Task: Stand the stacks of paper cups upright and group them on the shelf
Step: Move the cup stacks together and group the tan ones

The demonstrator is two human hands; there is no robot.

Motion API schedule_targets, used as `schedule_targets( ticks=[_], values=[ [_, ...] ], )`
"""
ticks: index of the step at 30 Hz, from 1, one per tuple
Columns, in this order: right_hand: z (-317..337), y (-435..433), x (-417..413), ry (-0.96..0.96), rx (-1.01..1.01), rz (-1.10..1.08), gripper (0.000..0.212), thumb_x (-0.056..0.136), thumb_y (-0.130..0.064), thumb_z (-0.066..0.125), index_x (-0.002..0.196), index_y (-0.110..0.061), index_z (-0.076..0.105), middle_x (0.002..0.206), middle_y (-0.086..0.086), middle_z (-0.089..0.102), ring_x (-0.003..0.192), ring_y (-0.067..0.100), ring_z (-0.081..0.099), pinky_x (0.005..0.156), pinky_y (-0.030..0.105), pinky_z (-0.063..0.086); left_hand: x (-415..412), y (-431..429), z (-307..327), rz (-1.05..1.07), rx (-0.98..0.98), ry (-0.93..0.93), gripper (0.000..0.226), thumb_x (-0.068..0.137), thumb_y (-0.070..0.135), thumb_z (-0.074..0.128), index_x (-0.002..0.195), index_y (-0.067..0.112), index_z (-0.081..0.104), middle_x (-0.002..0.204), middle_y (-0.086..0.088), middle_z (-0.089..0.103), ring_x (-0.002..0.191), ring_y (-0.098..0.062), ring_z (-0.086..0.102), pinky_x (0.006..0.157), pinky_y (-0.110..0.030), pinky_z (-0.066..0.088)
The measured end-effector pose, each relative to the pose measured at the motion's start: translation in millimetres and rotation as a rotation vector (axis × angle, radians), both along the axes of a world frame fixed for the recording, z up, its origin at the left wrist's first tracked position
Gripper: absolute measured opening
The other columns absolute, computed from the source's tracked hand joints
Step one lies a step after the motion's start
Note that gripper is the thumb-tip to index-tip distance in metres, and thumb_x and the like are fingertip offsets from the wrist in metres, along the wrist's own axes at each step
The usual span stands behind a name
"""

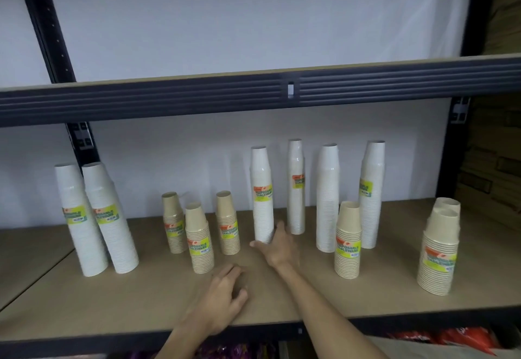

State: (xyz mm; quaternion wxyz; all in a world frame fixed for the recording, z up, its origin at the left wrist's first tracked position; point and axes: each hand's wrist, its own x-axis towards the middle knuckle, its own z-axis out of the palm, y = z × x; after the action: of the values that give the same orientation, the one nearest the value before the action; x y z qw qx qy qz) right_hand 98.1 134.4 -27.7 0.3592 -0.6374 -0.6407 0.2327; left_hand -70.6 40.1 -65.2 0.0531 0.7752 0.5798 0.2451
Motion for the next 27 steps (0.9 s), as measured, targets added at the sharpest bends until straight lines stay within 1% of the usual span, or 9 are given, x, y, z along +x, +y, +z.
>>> schedule_targets(
  ticks=[4,7,9,12,15,18,22,24,27],
  values=[
    [-4,6,0,0.163,-0.004,0.036,0.11,0.051,-0.076,0.072,0.14,-0.022,0.038,0.136,0.0,0.055,0.124,0.024,0.055,0.096,0.038,0.048,0,-1,2,0.012,0.026,0.024,0.045,0.088,0.053,0.036,0.128,0.034,0.048,0.123,0.021,0.045,0.112,-0.004,0.047,0.096,-0.032,0.044],
    [-7,11,4,0.199,0.001,0.091,0.073,0.066,-0.05,0.081,0.126,-0.02,0.051,0.121,-0.002,0.065,0.115,0.021,0.061,0.091,0.033,0.05,1,1,2,0.015,0.008,0.049,0.051,0.088,0.055,0.033,0.132,0.033,0.046,0.13,0.018,0.045,0.119,-0.007,0.046,0.101,-0.031,0.042],
    [-5,11,4,0.195,0.025,0.086,0.061,0.071,-0.038,0.083,0.121,-0.017,0.055,0.113,-0.004,0.065,0.111,0.019,0.062,0.084,0.029,0.048,1,4,1,-0.007,-0.02,0.052,0.058,0.087,0.057,0.03,0.138,0.031,0.044,0.142,0.014,0.043,0.13,-0.01,0.041,0.11,-0.031,0.035],
    [2,4,4,0.171,0.004,0.083,0.083,0.07,-0.041,0.085,0.137,-0.01,0.046,0.129,0.003,0.06,0.124,0.022,0.053,0.095,0.032,0.046,2,6,2,-0.047,-0.066,0.055,0.065,0.089,0.053,0.029,0.146,0.024,0.039,0.156,0.006,0.033,0.145,-0.01,0.024,0.118,-0.022,0.015],
    [15,-7,10,0.131,-0.054,0.124,0.105,0.071,-0.042,0.084,0.153,-0.013,0.025,0.151,0.007,0.043,0.141,0.024,0.038,0.112,0.034,0.036,9,9,5,-0.077,-0.091,0.064,0.059,0.095,0.045,0.035,0.149,0.022,0.034,0.158,0.003,0.028,0.147,-0.009,0.017,0.119,-0.023,0.012],
    [48,-25,28,0.06,0.022,0.131,0.079,0.079,-0.033,0.078,0.146,-0.015,0.04,0.143,0.007,0.053,0.131,0.022,0.051,0.106,0.031,0.043,30,11,11,-0.104,-0.112,0.014,0.054,0.096,0.037,0.042,0.148,0.022,0.036,0.156,0.003,0.032,0.143,-0.014,0.028,0.113,-0.017,0.018],
    [116,-51,61,0.013,0.243,0.114,0.03,0.083,-0.023,0.07,0.112,-0.017,0.066,0.093,-0.001,0.068,0.09,0.015,0.065,0.086,0.028,0.054,69,14,20,-0.139,-0.119,-0.066,0.047,0.095,0.031,0.046,0.141,0.028,0.042,0.144,0.012,0.043,0.126,-0.016,0.044,0.099,-0.012,0.027],
    [147,-56,79,-0.01,0.32,0.097,0.024,0.083,-0.023,0.066,0.107,-0.02,0.067,0.09,-0.003,0.069,0.085,0.013,0.066,0.085,0.024,0.053,81,18,20,-0.134,-0.139,-0.103,0.046,0.093,0.032,0.046,0.138,0.032,0.044,0.138,0.013,0.048,0.122,-0.014,0.048,0.101,-0.015,0.031],
    [184,-52,97,-0.117,0.421,0.096,0.026,0.084,-0.024,0.066,0.109,-0.019,0.068,0.097,0.0,0.071,0.094,0.016,0.067,0.089,0.028,0.054,85,25,14,-0.113,-0.178,-0.132,0.048,0.088,0.04,0.044,0.135,0.039,0.042,0.132,0.012,0.052,0.121,-0.013,0.05,0.105,-0.026,0.037]
  ],
)
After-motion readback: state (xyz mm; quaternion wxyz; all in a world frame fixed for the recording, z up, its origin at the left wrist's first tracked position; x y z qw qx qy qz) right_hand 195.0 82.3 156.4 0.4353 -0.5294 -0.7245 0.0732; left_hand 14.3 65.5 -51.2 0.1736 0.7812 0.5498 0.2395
